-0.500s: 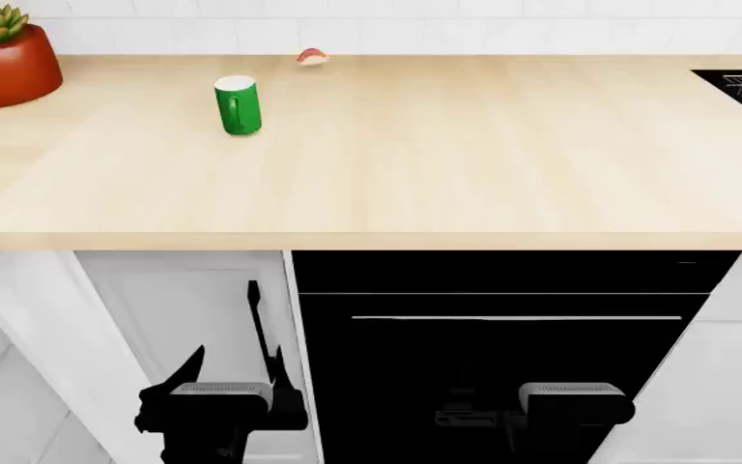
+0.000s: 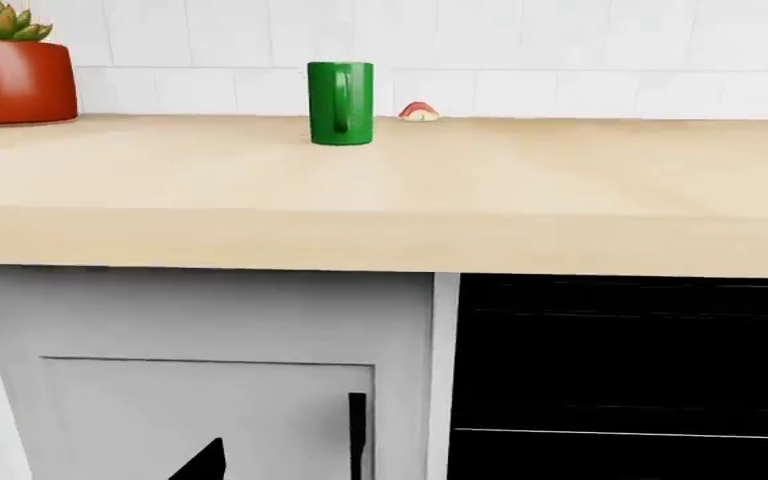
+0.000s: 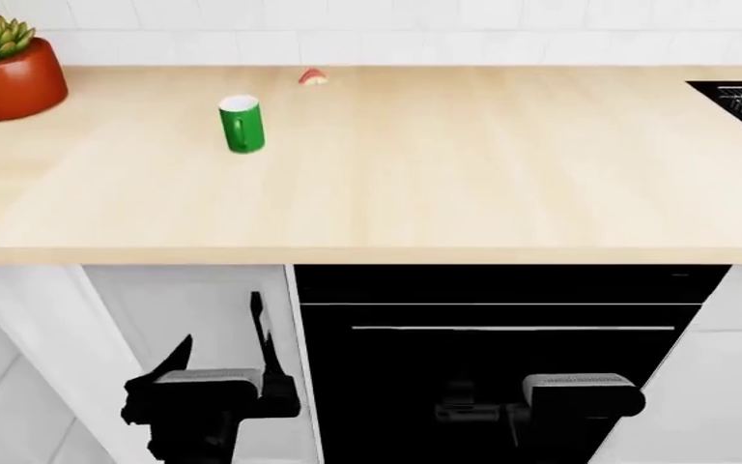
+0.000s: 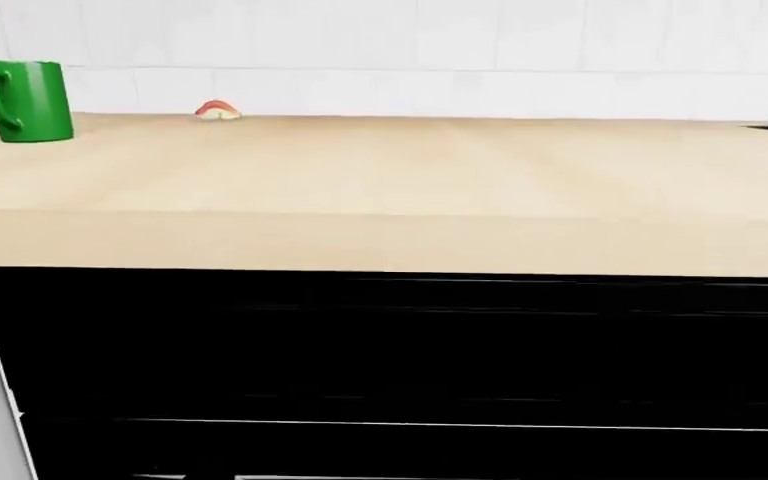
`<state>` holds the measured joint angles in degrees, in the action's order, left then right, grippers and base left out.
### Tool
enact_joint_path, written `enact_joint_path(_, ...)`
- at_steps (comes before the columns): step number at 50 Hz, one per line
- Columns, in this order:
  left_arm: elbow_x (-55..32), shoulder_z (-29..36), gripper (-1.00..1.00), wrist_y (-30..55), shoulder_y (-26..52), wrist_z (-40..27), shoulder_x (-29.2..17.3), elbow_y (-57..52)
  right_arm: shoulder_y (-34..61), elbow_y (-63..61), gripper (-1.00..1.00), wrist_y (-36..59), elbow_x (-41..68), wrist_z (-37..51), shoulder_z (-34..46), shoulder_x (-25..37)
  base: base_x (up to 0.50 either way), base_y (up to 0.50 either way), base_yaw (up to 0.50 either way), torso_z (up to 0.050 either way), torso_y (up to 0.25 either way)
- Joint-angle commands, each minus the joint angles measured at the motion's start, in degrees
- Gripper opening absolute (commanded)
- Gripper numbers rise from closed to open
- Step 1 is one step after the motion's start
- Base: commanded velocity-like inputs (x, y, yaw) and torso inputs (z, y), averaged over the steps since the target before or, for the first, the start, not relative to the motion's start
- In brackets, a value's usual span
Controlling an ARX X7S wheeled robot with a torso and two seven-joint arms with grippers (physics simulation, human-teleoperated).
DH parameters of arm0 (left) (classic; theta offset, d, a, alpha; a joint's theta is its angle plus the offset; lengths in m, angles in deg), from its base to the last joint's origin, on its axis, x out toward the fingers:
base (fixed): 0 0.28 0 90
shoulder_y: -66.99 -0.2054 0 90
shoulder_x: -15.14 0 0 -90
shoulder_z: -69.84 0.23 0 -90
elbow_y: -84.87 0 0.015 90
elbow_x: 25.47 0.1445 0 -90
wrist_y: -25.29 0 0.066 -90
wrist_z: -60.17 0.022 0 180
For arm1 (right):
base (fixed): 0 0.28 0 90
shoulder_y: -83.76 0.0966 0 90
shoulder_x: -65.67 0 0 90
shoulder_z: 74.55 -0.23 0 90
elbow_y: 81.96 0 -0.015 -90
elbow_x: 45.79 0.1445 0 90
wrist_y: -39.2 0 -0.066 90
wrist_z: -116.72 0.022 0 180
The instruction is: A wet mug is on the counter and needs to be dried. Pick it up and place it upside down in the open cabinet.
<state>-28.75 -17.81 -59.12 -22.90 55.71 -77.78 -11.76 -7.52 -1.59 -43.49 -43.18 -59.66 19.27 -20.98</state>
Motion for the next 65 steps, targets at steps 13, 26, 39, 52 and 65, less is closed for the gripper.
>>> enact_joint_path(13,-3.9,2.7,1.00,22.5,2.3,-3.1,-3.0,-23.6,3.4,-22.1,1.00,25.8,0.1,2.4,4.7,3.1,0.00,0.00,0.00,0.050,0.000)
enact_joint_path(26,-4.2,5.0,1.00,32.1,2.4,-4.6,-4.8,-34.1,4.2,-31.7,1.00,34.0,1.2,3.5,4.9,4.0,0.02,0.05,0.00,0.032,0.002)
enact_joint_path(39,-5.7,4.4,1.00,34.6,2.7,-5.9,-4.9,-36.6,3.3,-32.8,1.00,32.2,1.8,4.5,4.6,4.5,0.22,0.50,0.00,0.000,0.000)
enact_joint_path(52,-6.2,4.5,1.00,34.7,2.4,-7.0,-5.3,-37.8,2.8,-34.5,1.00,32.2,2.3,5.4,4.5,5.1,0.24,0.50,0.00,0.036,0.000)
enact_joint_path(65,-13.6,-0.1,1.00,57.3,12.6,-7.6,-4.8,-47.2,12.9,-46.9,1.00,59.0,7.9,3.9,1.1,6.4,0.12,0.15,0.00,0.001,0.000)
